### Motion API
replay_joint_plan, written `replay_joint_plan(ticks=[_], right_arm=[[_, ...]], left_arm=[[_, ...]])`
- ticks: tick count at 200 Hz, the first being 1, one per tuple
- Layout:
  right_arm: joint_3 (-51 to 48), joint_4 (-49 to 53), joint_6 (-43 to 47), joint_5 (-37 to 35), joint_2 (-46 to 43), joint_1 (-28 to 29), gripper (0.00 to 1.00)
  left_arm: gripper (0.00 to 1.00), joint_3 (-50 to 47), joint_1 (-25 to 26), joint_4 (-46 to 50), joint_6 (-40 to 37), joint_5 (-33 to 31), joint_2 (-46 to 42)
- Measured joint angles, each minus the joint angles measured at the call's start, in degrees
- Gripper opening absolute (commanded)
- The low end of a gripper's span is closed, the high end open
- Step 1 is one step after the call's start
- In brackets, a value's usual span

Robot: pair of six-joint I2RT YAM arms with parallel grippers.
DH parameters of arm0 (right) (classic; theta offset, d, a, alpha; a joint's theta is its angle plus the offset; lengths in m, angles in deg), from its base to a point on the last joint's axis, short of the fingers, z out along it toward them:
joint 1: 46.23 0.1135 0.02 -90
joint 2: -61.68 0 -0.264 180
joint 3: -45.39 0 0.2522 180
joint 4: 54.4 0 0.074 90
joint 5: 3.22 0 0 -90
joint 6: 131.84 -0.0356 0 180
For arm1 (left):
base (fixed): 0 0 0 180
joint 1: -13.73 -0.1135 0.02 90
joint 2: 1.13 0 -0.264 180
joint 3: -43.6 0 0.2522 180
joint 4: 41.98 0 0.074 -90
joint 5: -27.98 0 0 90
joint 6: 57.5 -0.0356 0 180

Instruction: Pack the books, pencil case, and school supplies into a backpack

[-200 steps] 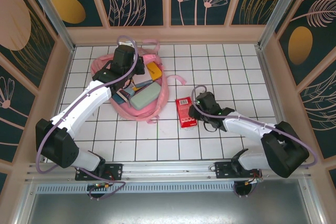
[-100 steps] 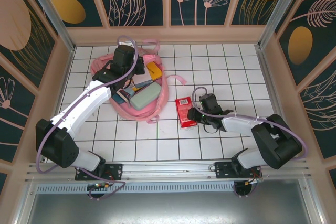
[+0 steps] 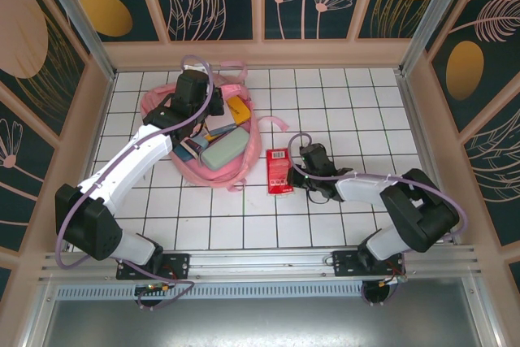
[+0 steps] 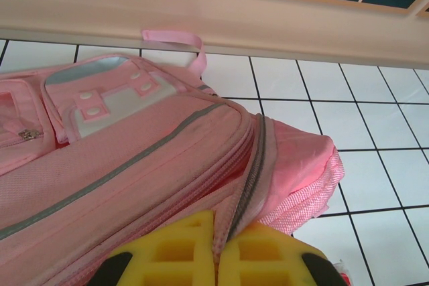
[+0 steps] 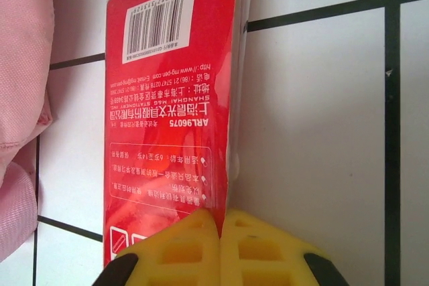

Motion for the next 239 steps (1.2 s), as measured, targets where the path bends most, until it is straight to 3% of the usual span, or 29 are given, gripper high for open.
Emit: replay_joint_plan(ticks=[71, 106, 135, 184, 239], right_arm=[[-0.1, 3.3, 0.8, 0.8, -16.4, 0.1, 0.0], [3.3, 0.7, 1.1, 7.1, -15.6, 0.1, 0.0], [10.2, -4.4, 1.0, 13.0, -7.0, 0.6, 0.0], [27.4, -9.6, -1.4, 20.1, 14.8, 1.7, 0.0], [49.9, -8.4, -5.0, 21.4, 35.3, 1.7, 0.0]], left_arm=[[0.0, 0.0, 0.0, 0.0, 0.0, 0.0, 0.0], [0.0, 0.0, 0.0, 0.0, 0.0, 0.0, 0.0], [0.0, -0.1, -0.1, 0.0, 0.0, -0.2, -0.3], [0.0, -0.5, -0.1, -0.1, 0.0, -0.2, -0.8], [0.0, -1.5, -0.3, -1.0, 0.0, 1.1, -1.7]])
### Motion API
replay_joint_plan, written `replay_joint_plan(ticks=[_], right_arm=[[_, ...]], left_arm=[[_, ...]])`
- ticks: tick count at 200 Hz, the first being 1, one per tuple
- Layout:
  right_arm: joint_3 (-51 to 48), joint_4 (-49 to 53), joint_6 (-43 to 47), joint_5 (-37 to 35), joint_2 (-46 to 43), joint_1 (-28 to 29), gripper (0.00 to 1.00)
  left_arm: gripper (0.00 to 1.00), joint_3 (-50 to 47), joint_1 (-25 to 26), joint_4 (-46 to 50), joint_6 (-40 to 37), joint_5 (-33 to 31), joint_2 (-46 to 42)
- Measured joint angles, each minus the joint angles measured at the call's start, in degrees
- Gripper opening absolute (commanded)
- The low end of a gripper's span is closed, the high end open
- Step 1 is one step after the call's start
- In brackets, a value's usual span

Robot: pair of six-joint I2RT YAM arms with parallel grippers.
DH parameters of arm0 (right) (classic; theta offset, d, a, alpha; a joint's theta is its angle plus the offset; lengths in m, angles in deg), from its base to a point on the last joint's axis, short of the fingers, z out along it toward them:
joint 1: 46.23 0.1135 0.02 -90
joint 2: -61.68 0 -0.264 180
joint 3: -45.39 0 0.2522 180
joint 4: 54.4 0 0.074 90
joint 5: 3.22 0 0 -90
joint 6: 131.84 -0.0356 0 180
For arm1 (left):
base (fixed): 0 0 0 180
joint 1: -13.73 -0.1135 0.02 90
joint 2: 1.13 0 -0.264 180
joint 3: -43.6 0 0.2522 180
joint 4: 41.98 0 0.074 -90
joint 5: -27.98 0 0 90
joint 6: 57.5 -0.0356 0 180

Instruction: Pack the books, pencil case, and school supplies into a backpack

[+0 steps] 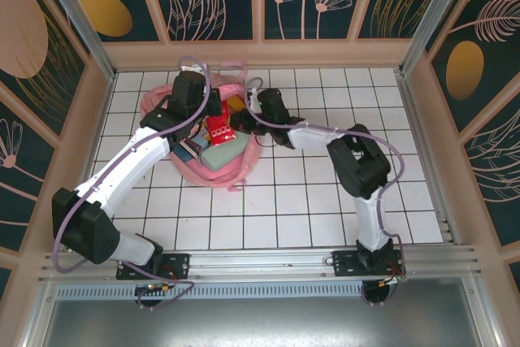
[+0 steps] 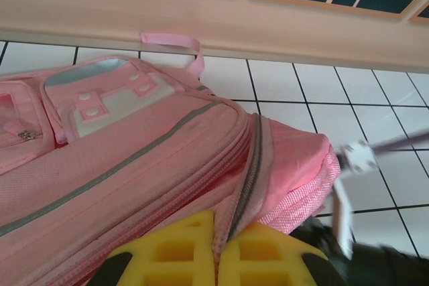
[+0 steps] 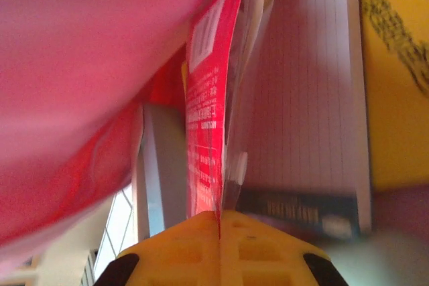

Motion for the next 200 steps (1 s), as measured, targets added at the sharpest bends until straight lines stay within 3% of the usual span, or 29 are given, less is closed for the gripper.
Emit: replay_joint_plan(ticks=[32, 44, 62, 81, 109, 157, 200], right_arm=[[10.2, 2.0, -3.4, -1.5, 7.8, 0.0, 0.02], [13.1, 2.3, -4.6, -2.1, 10.0, 0.2, 0.16], [17.3, 3.4, -6.0, -2.9, 12.6, 0.6, 0.46], [19.0, 3.7, -7.0, -3.3, 13.0, 1.0, 0.6], [17.7, 3.5, -7.0, -4.7, 11.9, 1.3, 0.7], [6.7, 6.7, -2.4, -9.9, 1.6, 1.3, 0.82], [-4.9, 7.5, 0.5, -13.5, -10.0, 1.2, 0.83]], left_arm=[[0.0, -0.2, -0.2, -0.7, 0.0, 0.8, -0.3], [0.0, -0.4, -0.3, -0.7, 0.0, 1.4, -0.3], [0.0, -0.6, -0.4, -0.7, 0.0, 1.5, -0.3], [0.0, -0.7, -0.4, -0.8, 0.0, 1.5, -0.3], [0.0, -0.8, -0.5, -1.1, 0.0, 1.4, -0.3], [0.0, -0.9, -0.7, -1.1, 0.0, 1.5, -0.3], [0.0, -0.9, -0.7, -1.1, 0.0, 1.8, -0.3]])
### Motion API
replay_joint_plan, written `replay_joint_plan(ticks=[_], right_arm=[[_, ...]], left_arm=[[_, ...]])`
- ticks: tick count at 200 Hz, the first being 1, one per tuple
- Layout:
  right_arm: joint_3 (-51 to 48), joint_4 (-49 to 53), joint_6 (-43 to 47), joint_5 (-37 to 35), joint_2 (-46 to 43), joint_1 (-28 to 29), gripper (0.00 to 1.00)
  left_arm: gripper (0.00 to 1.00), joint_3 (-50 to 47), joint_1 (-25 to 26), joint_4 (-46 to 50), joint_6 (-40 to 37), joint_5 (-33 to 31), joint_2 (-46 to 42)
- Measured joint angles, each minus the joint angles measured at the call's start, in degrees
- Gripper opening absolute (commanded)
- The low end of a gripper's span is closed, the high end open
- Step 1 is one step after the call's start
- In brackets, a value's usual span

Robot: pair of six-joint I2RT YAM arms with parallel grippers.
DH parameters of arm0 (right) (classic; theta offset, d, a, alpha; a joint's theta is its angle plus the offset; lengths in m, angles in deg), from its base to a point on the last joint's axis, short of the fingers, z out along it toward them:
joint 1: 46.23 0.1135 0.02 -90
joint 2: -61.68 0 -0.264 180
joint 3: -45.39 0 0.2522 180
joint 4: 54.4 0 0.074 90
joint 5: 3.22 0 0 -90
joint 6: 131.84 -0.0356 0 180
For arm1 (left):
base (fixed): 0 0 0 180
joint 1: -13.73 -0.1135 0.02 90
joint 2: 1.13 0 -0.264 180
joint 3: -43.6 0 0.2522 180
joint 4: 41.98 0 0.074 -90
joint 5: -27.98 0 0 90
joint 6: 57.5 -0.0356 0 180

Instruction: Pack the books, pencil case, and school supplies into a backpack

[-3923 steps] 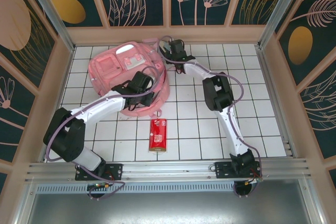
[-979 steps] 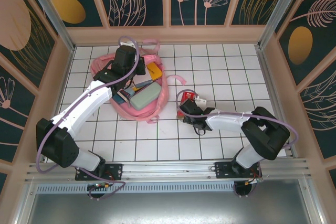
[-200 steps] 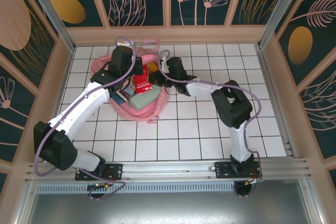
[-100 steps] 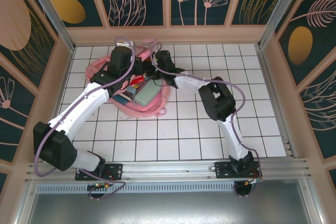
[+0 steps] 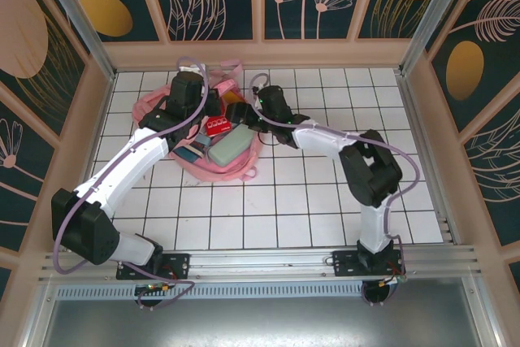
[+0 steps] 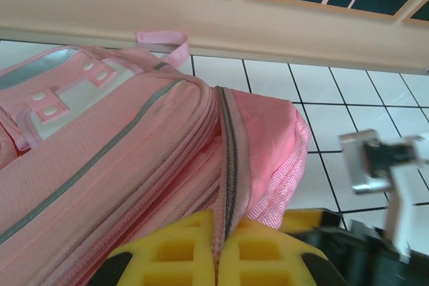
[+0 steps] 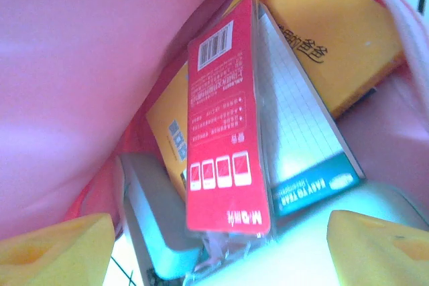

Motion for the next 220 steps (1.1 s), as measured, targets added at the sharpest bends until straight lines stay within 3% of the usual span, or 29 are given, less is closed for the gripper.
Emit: replay_joint_plan(ticks=[36, 55, 77, 113, 167, 196, 220], right_arm=[[-10.4, -1.2, 1.4, -2.5, -8.4, -0.1, 0.83], [-15.7, -1.6, 2.2, -3.9, -12.7, -0.2, 0.84], [-20.0, -2.3, 3.1, -5.0, -16.2, -0.2, 0.84], [-24.1, -3.7, 4.9, -6.0, -19.3, -0.2, 0.84], [-24.5, -3.8, 9.4, -5.6, -19.9, 0.9, 0.84], [-24.5, -3.8, 11.1, -4.9, -19.9, 2.6, 0.84], [-24.4, -3.8, 12.5, -4.9, -19.9, 5.5, 0.84]], left_arm=[[0.09, 0.0, 0.0, 0.0, 0.0, 1.5, 0.7], [0.44, 0.0, 0.0, -0.7, 0.2, 2.3, 1.4], [0.64, 0.1, 0.0, -2.3, 0.9, 2.5, 1.6], [0.69, -1.4, 0.0, -3.2, 2.2, -0.7, -1.2], [0.54, -21.3, -0.2, -4.0, 8.1, -13.4, -21.5], [0.46, -31.4, -0.6, -2.9, 13.0, -18.6, -26.6], [0.46, -38.4, -2.4, -2.6, 16.3, -20.1, -28.0]])
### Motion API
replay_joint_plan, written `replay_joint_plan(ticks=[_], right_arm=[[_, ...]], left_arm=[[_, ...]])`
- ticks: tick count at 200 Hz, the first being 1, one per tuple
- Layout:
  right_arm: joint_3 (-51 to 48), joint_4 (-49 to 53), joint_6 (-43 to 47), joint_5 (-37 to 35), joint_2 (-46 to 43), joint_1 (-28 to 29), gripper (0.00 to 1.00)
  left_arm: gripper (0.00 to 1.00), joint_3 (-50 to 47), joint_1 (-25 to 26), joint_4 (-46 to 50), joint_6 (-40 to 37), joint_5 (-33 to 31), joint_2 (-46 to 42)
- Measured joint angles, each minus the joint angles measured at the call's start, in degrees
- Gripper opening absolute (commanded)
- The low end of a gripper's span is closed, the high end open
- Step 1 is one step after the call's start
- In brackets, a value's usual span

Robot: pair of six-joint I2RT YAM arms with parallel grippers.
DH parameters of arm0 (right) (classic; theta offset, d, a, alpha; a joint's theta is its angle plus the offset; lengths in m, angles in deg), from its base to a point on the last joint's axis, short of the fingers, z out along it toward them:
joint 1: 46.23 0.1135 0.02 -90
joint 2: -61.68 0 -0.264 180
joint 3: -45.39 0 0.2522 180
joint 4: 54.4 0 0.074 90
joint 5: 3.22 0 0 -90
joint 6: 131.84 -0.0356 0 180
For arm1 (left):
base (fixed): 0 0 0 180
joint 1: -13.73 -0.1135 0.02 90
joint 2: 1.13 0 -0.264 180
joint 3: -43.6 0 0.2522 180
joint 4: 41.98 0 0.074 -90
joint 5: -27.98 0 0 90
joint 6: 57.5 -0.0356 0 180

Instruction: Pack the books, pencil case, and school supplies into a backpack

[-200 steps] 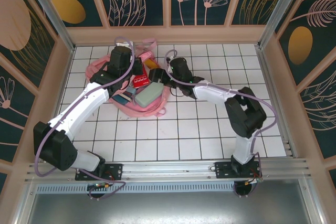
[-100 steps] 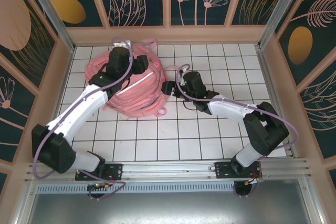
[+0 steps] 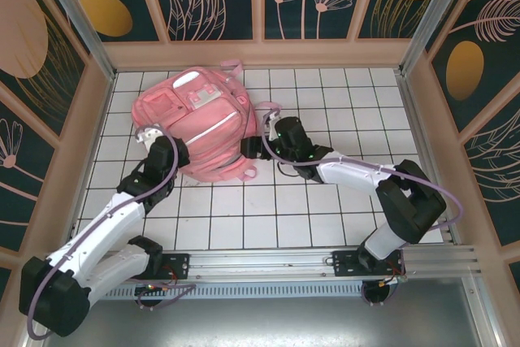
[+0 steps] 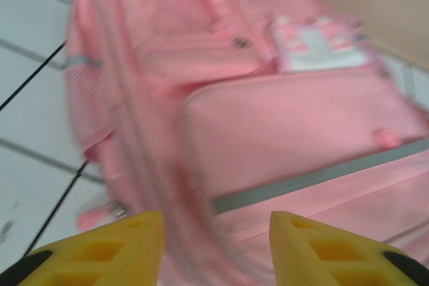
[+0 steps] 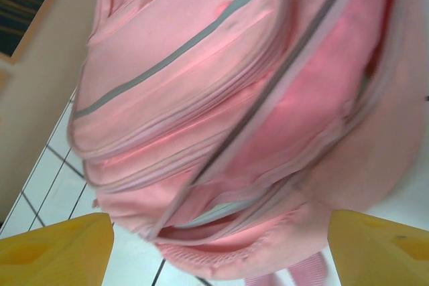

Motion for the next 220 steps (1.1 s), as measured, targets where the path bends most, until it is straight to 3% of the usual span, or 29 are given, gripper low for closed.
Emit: replay_joint_plan(ticks=[43, 110, 151, 220], right_arm=[[1.0, 0.0, 1.9, 0.0, 0.6, 4.3, 0.84], [1.0, -1.3, 2.2, 0.7, 2.9, 4.8, 0.84], [1.0, -3.3, 2.2, 2.0, 5.5, 5.1, 0.83], [4.6, -3.0, 1.2, 1.2, 14.5, 5.3, 0.83]], left_arm=[[0.46, -6.9, -12.5, -4.8, 3.3, 7.0, 6.5], [0.46, -13.2, -27.2, -18.9, 7.0, 23.0, 14.2], [0.5, -15.9, -30.8, -27.2, 8.5, 30.3, 17.6], [0.46, -17.9, -31.7, -39.6, 9.0, 40.7, 23.7]])
